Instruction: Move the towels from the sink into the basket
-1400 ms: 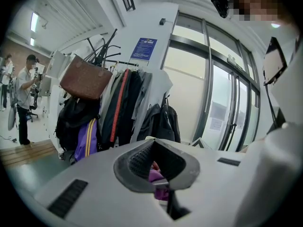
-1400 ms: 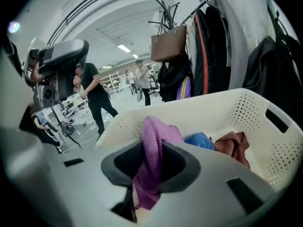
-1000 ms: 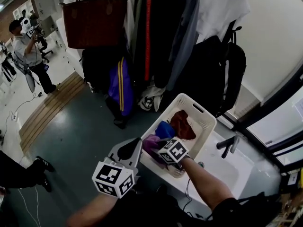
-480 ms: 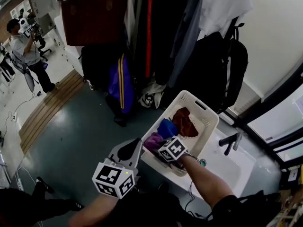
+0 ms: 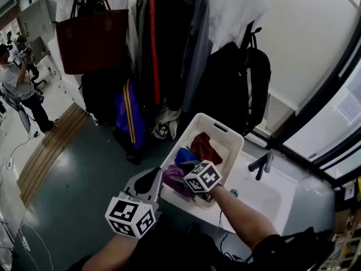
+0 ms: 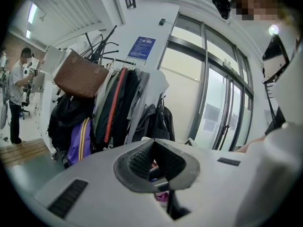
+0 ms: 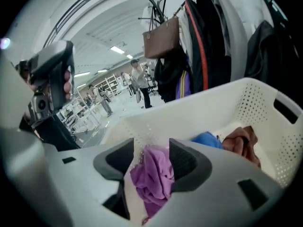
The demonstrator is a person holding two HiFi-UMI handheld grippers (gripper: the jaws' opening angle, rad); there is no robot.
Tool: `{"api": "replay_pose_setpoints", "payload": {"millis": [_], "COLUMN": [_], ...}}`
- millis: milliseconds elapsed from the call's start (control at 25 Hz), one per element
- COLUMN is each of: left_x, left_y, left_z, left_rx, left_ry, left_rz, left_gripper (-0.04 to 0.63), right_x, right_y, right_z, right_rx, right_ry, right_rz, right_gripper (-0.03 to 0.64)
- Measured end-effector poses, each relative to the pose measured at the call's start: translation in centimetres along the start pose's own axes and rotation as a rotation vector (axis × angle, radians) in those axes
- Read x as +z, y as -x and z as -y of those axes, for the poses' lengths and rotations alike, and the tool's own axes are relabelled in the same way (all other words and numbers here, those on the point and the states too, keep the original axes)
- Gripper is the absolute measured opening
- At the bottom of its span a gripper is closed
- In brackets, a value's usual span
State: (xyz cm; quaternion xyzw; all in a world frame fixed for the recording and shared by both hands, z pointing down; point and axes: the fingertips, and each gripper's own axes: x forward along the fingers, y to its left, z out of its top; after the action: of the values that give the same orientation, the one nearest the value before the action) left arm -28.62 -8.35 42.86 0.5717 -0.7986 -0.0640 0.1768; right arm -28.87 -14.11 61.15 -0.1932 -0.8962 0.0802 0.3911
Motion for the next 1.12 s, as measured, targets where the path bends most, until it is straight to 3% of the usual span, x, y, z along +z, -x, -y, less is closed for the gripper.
{"api": "replay_pose_setpoints", "payload": {"millis": [240,480,840,1120], "left_x": [1.7,2.1,2.2,2.3], "left_y": [-0.6,-2.7,-6.2,-8.0], "left_z": [2.2,4.9,10.3,15.6], "left_rx": [-0.078,-0.144,-0.274,-0.392], "left_ry": [0.045,0.013,-0.023,-0.067], "left_rz": [0.035,0.038,0.012,-0.002], "left_gripper": [0.003,0.003,0.003,0.003], "right_x": [5.2,6.8,5.5,1.7], "right_y": [7.0,14.3,24.7,32.2], "right_z": [-1.6,-1.7,-0.6,0.8], "right_rx": [-0.045,-0.134,-0.346,-0.554], "right_ry": [0.027,0.02,-0.001,-0.047], "right_rz": [0.23,0.404,0.575,0.634], "right_gripper": [0.196,0.153,0.072,0.035]}}
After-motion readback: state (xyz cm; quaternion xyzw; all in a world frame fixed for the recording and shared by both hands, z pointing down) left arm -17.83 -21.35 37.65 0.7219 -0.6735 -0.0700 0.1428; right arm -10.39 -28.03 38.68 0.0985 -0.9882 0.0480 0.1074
